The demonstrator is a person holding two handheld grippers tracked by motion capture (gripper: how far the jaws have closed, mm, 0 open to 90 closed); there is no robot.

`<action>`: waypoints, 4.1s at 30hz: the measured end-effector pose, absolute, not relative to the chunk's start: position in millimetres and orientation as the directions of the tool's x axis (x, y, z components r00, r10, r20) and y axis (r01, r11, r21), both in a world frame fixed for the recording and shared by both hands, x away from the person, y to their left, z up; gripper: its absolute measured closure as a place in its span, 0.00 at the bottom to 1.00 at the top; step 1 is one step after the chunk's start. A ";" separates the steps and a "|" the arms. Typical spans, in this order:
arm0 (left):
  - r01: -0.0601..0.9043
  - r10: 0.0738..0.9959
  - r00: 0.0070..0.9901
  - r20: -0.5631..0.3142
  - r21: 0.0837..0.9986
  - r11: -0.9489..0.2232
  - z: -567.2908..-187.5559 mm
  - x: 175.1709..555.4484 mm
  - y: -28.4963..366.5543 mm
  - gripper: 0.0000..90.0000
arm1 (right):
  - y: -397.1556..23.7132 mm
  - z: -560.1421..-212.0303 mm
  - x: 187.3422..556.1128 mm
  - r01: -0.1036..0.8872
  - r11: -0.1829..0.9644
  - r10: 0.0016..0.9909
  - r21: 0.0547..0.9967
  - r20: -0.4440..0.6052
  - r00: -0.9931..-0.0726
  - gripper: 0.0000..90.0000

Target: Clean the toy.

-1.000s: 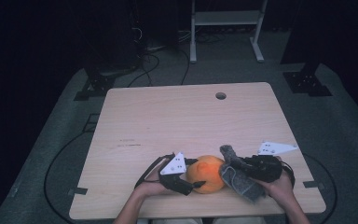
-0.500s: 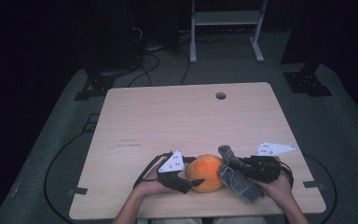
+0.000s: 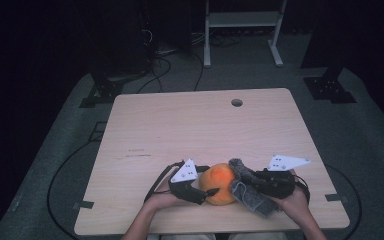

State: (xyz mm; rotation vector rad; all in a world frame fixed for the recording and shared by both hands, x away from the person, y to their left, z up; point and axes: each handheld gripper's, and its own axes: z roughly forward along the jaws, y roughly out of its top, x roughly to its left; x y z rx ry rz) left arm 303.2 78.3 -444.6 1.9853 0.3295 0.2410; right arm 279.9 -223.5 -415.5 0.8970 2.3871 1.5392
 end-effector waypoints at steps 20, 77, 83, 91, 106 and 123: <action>0.166 0.382 0.924 -0.012 0.913 -0.372 -447.0 306.0 71.2 0.26 | -237.8 -417.6 281.6 0.439 0.283 0.646 0.853 0.169 -0.744 0.85; 0.129 0.355 0.934 0.033 0.897 -0.423 -424.7 297.5 55.7 0.09 | -218.0 -395.9 269.1 0.346 0.306 0.573 0.887 0.119 -0.811 0.85; 0.101 0.264 0.964 0.028 0.881 -0.462 -431.0 293.0 51.9 0.16 | -233.9 -403.4 275.5 0.384 0.291 0.600 0.876 0.146 -0.787 0.85; 0.208 0.318 0.946 -0.066 0.875 -0.438 -437.0 303.0 53.2 0.08 | -259.9 -416.1 282.6 0.454 0.230 0.614 0.861 0.234 -0.754 0.84; 0.079 0.278 0.958 0.067 0.873 -0.481 -437.0 286.6 42.6 0.31 | -234.5 -386.2 267.5 0.354 0.323 0.554 0.877 0.128 -0.823 0.84; 0.182 0.285 0.957 -0.061 0.888 -0.422 -446.0 296.3 38.0 0.19 | -268.1 -413.6 279.0 0.456 0.265 0.601 0.850 0.224 -0.767 0.84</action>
